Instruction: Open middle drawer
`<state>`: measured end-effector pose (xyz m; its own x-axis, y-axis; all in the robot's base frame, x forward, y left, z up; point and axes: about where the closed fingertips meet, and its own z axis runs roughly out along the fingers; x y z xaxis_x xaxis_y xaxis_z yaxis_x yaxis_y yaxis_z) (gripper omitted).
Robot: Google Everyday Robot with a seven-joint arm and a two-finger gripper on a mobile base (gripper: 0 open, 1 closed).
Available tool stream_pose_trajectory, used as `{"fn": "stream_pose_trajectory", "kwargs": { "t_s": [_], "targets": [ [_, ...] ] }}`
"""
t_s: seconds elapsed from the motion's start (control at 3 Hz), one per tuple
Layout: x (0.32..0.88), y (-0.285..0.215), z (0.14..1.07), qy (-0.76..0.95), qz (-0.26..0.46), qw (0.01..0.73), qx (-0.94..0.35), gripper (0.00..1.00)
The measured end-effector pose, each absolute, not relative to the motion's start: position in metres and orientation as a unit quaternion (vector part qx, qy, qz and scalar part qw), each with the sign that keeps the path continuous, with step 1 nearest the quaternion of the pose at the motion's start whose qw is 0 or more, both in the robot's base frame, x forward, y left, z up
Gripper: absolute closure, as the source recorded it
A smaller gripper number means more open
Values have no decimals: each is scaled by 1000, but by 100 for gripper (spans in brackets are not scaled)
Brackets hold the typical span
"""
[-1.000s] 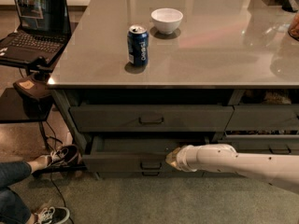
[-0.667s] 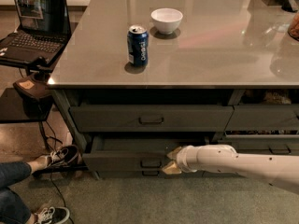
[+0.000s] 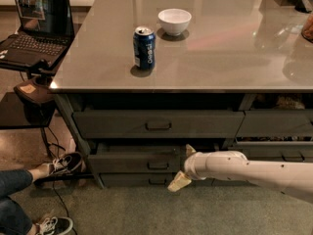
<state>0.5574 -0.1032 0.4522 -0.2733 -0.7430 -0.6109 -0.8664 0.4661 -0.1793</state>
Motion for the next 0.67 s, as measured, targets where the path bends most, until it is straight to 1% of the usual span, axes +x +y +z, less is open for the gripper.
{"fn": "stream_pose_trajectory", "kwargs": {
  "t_s": [0.67],
  "targets": [
    [588, -114, 426, 820, 62, 320, -471, 0]
  ]
}}
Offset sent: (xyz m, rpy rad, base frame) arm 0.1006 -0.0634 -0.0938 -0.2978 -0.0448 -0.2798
